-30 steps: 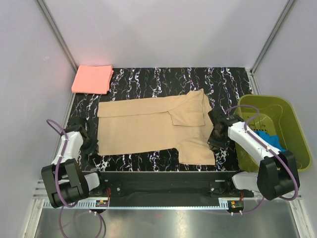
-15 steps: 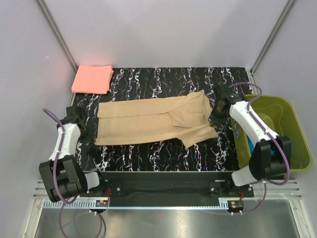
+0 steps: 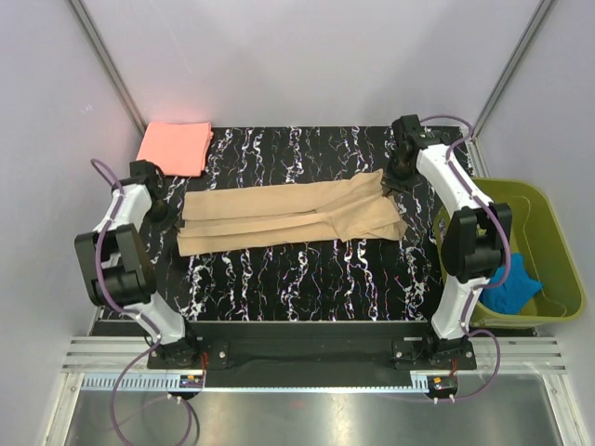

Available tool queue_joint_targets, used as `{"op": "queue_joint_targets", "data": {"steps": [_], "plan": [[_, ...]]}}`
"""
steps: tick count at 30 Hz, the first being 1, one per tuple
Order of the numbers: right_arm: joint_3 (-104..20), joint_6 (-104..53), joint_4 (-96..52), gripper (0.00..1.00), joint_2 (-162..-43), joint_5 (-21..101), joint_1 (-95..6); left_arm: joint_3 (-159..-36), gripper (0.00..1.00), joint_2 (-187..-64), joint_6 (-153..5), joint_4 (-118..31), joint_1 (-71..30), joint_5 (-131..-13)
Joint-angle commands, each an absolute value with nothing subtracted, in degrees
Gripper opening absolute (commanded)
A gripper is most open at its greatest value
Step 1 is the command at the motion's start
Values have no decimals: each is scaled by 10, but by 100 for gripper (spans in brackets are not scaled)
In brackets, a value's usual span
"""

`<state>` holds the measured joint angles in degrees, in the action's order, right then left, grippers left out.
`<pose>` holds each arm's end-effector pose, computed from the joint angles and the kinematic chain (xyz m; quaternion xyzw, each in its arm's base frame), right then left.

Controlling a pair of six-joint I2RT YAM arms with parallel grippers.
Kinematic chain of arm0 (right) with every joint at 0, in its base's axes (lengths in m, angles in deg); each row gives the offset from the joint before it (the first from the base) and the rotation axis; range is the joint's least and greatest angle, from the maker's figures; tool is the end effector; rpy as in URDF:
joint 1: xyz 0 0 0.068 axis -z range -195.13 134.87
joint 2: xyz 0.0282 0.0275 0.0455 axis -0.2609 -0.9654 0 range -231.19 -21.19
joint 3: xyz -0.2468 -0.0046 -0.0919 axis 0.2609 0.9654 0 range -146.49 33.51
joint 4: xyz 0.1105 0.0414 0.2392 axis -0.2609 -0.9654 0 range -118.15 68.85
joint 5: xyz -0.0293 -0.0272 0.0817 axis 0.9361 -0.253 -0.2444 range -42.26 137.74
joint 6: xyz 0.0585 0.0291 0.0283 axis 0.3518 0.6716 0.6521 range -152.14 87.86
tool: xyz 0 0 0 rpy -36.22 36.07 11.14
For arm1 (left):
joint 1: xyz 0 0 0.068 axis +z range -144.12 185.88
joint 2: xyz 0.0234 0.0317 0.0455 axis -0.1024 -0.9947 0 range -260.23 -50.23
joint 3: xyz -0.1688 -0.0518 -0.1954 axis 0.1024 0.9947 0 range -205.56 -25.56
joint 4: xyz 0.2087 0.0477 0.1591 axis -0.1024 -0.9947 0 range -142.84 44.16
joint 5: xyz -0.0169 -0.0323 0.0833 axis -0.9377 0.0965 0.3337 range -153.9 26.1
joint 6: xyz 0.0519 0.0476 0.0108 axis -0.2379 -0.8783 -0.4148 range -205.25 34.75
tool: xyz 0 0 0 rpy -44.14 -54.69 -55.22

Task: Fold and stack the t-shirts
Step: Fold the tshirt

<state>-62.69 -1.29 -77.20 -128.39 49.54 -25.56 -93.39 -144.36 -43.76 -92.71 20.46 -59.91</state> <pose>0.3981 0.0714 0.2453 0.1767 0.9638 0.0557 0.1916 0.3164 0.0866 0.1829 -0.4692 0.8702 -0.0005 0.1502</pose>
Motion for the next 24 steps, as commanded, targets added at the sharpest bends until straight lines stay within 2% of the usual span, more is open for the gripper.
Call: {"op": "queue_joint_targets", "data": {"steps": [1,6,22,24], "plan": [[-684,-40,-796,0,-1318,487,-251,-995,0,-1471,-454,-928,196,-599],[-691,-40,-803,0,-1343,479,-251,-1041,0,-1528,-458,-943,183,-594],[-742,-52,-821,0,-1409,480,-241,-1057,0,-1594,-451,-942,182,-591],[-749,-52,-821,3,-1419,479,-240,-1056,0,-1597,-450,-941,182,-591]]}}
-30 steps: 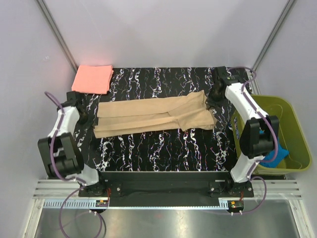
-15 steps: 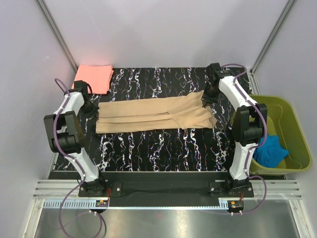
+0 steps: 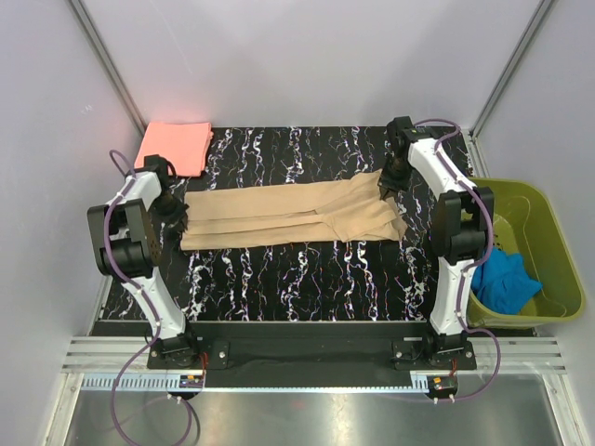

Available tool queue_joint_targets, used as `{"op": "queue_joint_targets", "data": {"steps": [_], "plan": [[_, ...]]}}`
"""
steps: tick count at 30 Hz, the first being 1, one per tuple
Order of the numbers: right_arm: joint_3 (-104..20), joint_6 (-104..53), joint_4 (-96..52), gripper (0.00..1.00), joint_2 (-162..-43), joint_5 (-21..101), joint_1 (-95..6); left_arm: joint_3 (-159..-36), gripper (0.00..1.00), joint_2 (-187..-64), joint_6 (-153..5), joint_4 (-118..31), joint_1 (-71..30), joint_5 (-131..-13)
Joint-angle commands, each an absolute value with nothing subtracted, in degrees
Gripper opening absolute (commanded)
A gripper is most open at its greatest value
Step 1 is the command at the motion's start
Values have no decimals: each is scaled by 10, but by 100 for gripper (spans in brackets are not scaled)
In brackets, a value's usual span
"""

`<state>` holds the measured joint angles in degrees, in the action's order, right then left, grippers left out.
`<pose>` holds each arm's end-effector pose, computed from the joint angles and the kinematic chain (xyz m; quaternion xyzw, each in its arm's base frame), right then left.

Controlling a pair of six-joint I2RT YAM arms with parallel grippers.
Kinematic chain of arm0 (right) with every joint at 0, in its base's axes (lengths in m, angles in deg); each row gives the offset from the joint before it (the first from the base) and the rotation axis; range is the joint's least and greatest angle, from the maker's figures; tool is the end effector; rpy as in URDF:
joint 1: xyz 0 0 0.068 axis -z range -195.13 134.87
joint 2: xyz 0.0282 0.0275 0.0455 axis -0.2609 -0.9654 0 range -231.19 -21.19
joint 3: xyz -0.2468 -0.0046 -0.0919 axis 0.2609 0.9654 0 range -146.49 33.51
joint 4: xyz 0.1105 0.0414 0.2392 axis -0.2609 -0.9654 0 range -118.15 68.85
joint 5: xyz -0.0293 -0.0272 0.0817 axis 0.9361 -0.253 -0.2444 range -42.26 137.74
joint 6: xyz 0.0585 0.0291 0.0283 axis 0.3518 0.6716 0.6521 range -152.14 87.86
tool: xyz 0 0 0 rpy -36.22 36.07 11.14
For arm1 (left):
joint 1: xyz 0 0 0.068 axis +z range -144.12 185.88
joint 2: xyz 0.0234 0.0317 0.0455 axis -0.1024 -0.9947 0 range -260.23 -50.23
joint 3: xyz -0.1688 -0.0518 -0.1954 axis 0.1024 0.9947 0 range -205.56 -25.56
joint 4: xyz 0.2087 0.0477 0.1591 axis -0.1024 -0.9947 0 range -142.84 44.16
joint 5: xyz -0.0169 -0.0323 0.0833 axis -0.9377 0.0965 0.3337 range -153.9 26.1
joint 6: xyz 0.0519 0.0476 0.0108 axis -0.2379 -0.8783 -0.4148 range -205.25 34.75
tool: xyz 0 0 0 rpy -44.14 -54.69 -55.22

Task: Fold and stack the t-shirts
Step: Fold the tshirt

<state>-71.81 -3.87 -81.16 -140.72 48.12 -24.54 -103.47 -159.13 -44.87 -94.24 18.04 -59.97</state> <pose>0.4333 0.0714 0.2037 0.1627 0.9771 0.0412 0.1310 0.3633 0.0825 0.1461 -0.4434 0.8909 0.0106 0.0979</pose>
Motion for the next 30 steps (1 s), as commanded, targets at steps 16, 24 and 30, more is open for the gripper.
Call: {"op": "queue_joint_targets", "data": {"steps": [16,24,30], "plan": [[-813,-69,-812,55,-1411,429,-299,-1040,68,-1421,-538,-937,71,-516],[-689,-11,-652,35,-1401,328,-442,-894,37,-1377,-522,-816,-2,-661],[-623,14,-594,0,-1393,335,-476,-884,25,-1445,-493,-775,-11,-694]]}}
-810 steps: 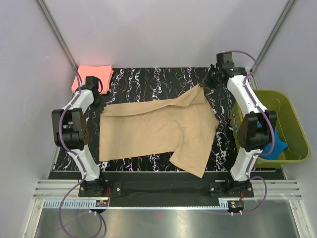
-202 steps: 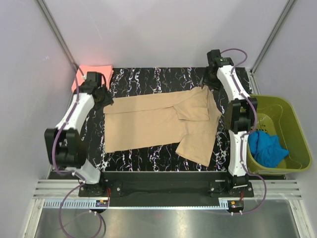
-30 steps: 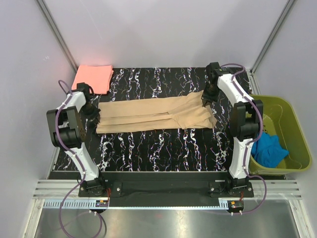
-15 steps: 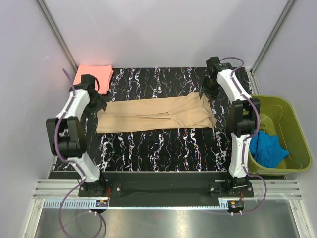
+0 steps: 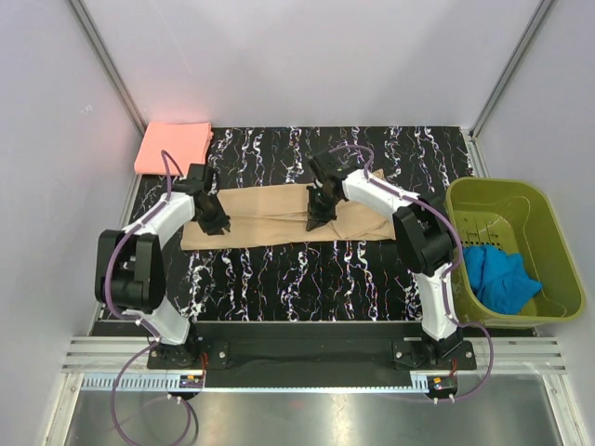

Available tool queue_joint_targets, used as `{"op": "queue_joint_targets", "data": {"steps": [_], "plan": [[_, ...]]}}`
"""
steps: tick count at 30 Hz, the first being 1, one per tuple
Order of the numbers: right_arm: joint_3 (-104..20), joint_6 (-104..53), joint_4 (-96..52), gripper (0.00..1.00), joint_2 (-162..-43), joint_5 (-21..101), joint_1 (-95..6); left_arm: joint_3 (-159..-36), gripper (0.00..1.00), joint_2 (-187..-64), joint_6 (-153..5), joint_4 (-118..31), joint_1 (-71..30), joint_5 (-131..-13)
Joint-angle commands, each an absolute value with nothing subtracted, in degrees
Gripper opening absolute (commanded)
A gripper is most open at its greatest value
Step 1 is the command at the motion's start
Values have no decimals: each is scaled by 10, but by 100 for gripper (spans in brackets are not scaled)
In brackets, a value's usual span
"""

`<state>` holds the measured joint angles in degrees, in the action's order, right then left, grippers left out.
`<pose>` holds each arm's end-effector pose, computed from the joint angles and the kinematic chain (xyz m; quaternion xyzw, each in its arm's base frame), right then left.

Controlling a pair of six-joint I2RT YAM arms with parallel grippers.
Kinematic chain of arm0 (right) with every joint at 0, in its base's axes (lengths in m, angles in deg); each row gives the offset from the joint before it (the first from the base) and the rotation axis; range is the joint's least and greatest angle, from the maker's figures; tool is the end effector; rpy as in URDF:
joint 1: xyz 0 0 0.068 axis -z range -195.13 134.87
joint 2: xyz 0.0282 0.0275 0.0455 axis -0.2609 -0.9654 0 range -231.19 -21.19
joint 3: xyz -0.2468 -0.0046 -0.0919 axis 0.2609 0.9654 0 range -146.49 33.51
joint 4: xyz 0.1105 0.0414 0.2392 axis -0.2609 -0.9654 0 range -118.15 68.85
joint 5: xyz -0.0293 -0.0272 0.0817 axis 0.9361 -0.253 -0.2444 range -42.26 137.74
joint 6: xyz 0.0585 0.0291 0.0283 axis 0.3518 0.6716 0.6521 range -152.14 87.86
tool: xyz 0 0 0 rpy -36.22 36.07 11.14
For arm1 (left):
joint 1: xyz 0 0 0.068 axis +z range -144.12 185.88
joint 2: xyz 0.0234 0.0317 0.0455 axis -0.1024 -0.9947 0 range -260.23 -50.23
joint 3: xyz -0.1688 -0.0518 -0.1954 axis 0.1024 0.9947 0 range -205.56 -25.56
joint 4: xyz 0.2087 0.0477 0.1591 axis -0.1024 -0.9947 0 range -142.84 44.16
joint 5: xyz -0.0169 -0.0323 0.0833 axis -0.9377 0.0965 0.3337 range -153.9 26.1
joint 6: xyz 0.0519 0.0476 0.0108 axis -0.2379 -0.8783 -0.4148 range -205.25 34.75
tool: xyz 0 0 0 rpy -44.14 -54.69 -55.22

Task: Fold and stack the t-shirts
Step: Fold the tshirt

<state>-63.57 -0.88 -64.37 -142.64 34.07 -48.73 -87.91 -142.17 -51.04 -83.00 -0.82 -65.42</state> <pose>0.3719 0.2637 0.1606 -0.0431 0.9733 0.2020 0.1002 0.3262 -0.0398 0.1741 -0.2303 0.9519 -0.0826 0.1842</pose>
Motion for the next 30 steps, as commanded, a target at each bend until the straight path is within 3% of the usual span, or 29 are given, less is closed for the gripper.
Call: {"op": "queue_joint_targets", "data": {"steps": [1,19,30], "plan": [[-619,16,-588,0,-1394,341,-481,-886,24,-1454,-489,-777,-11,-694],[-599,-8,-487,0,-1432,527,-495,-868,20,-1517,-459,-798,12,-649],[-727,-90,-498,0,-1513,610,-493,-863,17,-1510,-461,-799,17,-641]]}}
